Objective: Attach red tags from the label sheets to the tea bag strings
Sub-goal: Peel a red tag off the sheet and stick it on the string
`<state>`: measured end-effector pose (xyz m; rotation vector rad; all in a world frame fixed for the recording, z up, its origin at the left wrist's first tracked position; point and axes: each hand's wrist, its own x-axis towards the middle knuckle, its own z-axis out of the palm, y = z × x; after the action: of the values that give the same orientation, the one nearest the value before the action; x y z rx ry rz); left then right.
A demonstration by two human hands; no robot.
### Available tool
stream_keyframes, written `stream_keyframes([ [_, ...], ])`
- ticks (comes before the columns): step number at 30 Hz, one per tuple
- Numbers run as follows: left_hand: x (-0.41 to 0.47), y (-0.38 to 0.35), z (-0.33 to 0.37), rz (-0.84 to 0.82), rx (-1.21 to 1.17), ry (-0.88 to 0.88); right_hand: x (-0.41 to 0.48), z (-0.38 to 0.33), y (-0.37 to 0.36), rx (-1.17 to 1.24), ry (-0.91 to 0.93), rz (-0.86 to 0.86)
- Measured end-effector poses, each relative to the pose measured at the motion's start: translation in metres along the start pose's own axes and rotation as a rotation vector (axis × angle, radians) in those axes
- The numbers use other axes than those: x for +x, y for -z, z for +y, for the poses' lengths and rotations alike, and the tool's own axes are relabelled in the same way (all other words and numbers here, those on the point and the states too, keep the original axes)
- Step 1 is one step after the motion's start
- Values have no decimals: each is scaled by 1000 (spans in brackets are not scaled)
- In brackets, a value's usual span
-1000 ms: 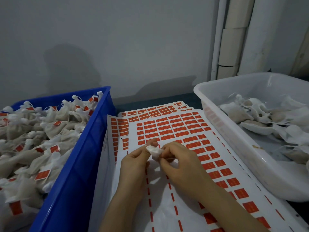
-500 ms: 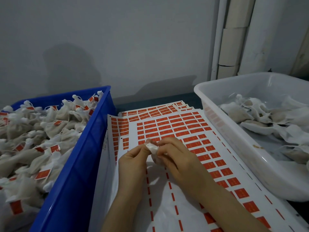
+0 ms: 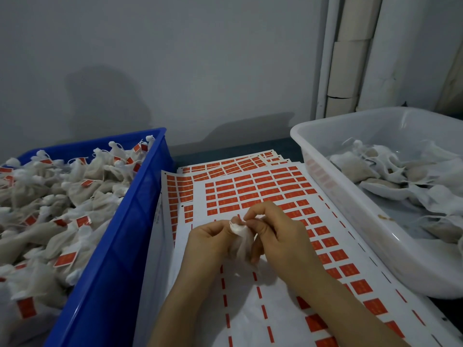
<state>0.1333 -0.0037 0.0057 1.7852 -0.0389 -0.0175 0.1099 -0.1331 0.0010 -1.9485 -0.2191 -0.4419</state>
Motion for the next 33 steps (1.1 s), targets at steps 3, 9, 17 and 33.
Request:
stream_keyframes([
  [3,1,1,1,-55,21,6,1,1,2,-5,-39,1],
  [9,-2,3,6,-147,-24,-1,3,0,5,-2,-89,57],
  [17,-3,3,8,-170,-70,-1,4,-4,5,44,-126,79],
  [33,12,1,-8,-79,-79,161,3,-5,5,288,-231,8],
])
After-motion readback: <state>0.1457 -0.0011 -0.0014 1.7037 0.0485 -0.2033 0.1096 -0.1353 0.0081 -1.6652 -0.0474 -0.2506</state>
